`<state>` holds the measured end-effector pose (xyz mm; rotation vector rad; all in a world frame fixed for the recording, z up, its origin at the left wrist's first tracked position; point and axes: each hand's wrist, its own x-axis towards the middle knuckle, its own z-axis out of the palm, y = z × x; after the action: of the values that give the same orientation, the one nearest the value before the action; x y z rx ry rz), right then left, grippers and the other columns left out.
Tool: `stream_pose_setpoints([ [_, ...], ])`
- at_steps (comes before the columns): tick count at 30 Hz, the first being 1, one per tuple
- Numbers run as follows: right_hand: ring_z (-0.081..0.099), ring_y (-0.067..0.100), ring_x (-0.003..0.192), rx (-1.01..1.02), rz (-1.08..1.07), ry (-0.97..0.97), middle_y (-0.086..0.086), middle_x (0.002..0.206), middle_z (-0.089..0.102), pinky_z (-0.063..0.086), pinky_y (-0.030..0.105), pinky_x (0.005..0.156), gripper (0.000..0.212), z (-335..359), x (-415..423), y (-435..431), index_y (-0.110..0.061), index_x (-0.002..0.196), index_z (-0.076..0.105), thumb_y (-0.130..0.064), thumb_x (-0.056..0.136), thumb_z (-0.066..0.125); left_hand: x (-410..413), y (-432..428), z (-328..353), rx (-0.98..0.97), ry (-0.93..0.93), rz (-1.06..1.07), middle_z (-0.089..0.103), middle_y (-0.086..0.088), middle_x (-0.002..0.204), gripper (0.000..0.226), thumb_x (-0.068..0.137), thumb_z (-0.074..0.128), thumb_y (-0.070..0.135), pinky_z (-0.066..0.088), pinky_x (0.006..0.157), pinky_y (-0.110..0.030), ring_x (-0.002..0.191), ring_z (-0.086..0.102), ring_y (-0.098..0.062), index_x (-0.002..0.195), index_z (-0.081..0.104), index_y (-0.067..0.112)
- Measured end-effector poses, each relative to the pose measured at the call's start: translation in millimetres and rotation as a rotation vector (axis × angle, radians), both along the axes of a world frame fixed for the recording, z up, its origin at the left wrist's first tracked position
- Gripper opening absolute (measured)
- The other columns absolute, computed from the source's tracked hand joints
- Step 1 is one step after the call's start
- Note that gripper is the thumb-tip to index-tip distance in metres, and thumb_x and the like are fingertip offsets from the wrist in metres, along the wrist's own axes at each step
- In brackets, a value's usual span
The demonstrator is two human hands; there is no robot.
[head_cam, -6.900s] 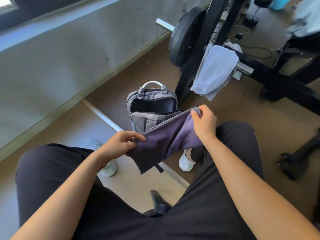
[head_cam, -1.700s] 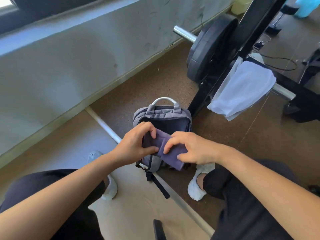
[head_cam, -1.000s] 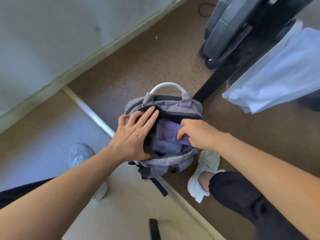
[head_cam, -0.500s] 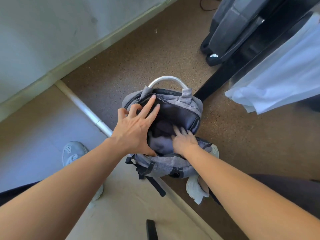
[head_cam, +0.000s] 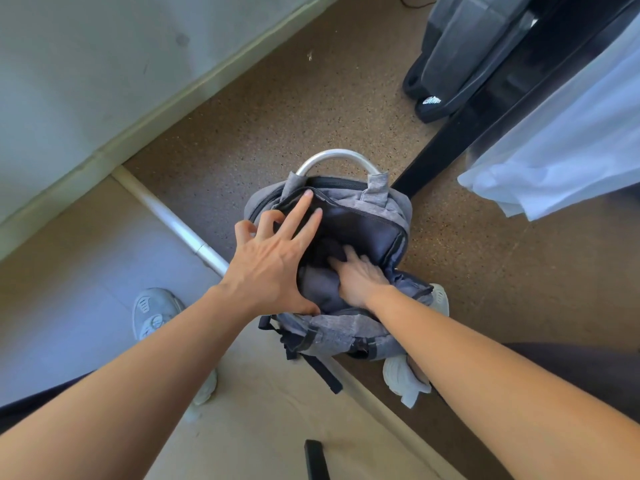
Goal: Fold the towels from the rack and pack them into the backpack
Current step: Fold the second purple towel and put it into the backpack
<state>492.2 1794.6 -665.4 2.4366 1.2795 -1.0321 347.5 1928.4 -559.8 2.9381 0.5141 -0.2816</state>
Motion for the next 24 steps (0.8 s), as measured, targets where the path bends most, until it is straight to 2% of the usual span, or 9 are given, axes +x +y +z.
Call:
stream_pose_setpoints([
  [3, 0.041, 0.042, 0.124, -0.054, -0.135, -0.055, 0.011, 0.149, 0.025, 0.044, 0.052, 0.097, 0.058, -4.7, -9.7, 0.7, -0.022, 0.147, 0.041, -0.024, 0.091, 0.056, -1.4, -0.4, -0.1, -0.008, -0.002, 0.000, -0.003, 0.000, 0.173, 0.150, 0.037, 0.064, 0.089, 0.034, 0.089, -0.047, 0.128, 0.038, -0.034, 0.162, 0.014, 0.023],
  [5, 0.039, 0.041, 0.128, -0.140, -0.093, -0.027, 0.009, 0.150, 0.026, 0.040, 0.051, 0.101, 0.062, -9.0, -13.0, 3.4, -0.021, 0.149, 0.040, -0.031, 0.091, 0.059, -1.4, -0.5, -0.4, -0.010, 0.005, -0.006, -0.006, -0.001, 0.173, 0.151, 0.036, 0.063, 0.090, 0.034, 0.090, -0.048, 0.130, 0.036, -0.034, 0.162, 0.011, 0.024],
  [8, 0.032, 0.039, 0.139, -0.242, 0.002, 0.063, 0.005, 0.160, 0.024, 0.031, 0.052, 0.110, 0.063, -15.8, -8.1, 8.5, -0.024, 0.155, 0.035, -0.032, 0.094, 0.053, -0.9, 0.3, -0.2, -0.009, -0.001, -0.009, -0.005, -0.001, 0.173, 0.150, 0.038, 0.065, 0.089, 0.034, 0.091, -0.049, 0.130, 0.036, -0.034, 0.162, 0.012, 0.024],
  [10, 0.021, 0.038, 0.147, -0.268, -0.020, 0.125, 0.003, 0.166, 0.013, 0.025, 0.054, 0.116, 0.069, -17.7, -1.8, 9.1, -0.028, 0.158, 0.027, -0.030, 0.094, 0.053, -0.4, 1.5, 0.1, -0.014, -0.005, -0.008, -0.003, -0.001, 0.173, 0.148, 0.040, 0.065, 0.089, 0.034, 0.091, -0.049, 0.130, 0.037, -0.034, 0.162, 0.013, 0.024],
  [12, 0.017, 0.038, 0.150, -0.223, -0.052, 0.162, 0.002, 0.168, 0.009, 0.024, 0.055, 0.119, 0.068, -12.6, 4.1, 7.2, -0.032, 0.156, 0.032, -0.029, 0.092, 0.055, 1.2, 2.6, 0.6, -0.015, -0.004, -0.013, -0.003, -0.001, 0.173, 0.146, 0.042, 0.064, 0.090, 0.034, 0.091, -0.048, 0.131, 0.038, -0.033, 0.162, 0.013, 0.023],
  [15, 0.035, 0.040, 0.142, -0.084, -0.084, 0.203, 0.007, 0.162, 0.029, 0.033, 0.051, 0.117, 0.052, 6.8, 13.1, 4.5, -0.034, 0.143, 0.055, -0.027, 0.091, 0.054, 2.5, 2.6, 1.6, -0.036, -0.010, -0.015, -0.004, -0.002, 0.173, 0.141, 0.047, 0.062, 0.089, 0.033, 0.094, -0.048, 0.133, 0.038, -0.030, 0.161, 0.014, 0.022],
  [18, 0.053, 0.032, 0.130, 0.036, -0.158, 0.265, 0.007, 0.144, 0.056, 0.044, 0.046, 0.109, 0.044, 48.3, 20.2, 4.0, -0.026, 0.136, 0.062, -0.027, 0.093, 0.054, 2.9, 2.4, 4.0, -0.079, -0.005, 0.003, -0.009, 0.000, 0.173, 0.133, 0.054, 0.063, 0.084, 0.031, 0.099, -0.049, 0.137, 0.035, -0.028, 0.161, 0.012, 0.024],
  [21, 0.057, 0.024, 0.125, 0.129, -0.166, 0.275, 0.003, 0.138, 0.062, 0.046, 0.040, 0.104, 0.040, 106.3, 20.5, -1.7, -0.021, 0.138, 0.060, -0.024, 0.099, 0.053, 8.4, 0.8, 8.5, -0.112, 0.029, 0.043, -0.013, 0.003, 0.172, 0.120, 0.064, 0.066, 0.076, 0.029, 0.102, -0.051, 0.142, 0.032, -0.026, 0.161, 0.013, 0.028],
  [24, 0.061, 0.017, 0.116, 0.246, -0.197, 0.275, -0.001, 0.130, 0.066, 0.050, 0.037, 0.098, 0.036, 167.0, 13.9, -21.3, -0.023, 0.135, 0.062, -0.024, 0.100, 0.053, 13.6, -3.2, 14.9, -0.162, 0.045, 0.093, -0.008, 0.003, 0.172, 0.100, 0.076, 0.067, 0.064, 0.029, 0.104, -0.053, 0.141, 0.035, -0.025, 0.159, 0.022, 0.032],
])
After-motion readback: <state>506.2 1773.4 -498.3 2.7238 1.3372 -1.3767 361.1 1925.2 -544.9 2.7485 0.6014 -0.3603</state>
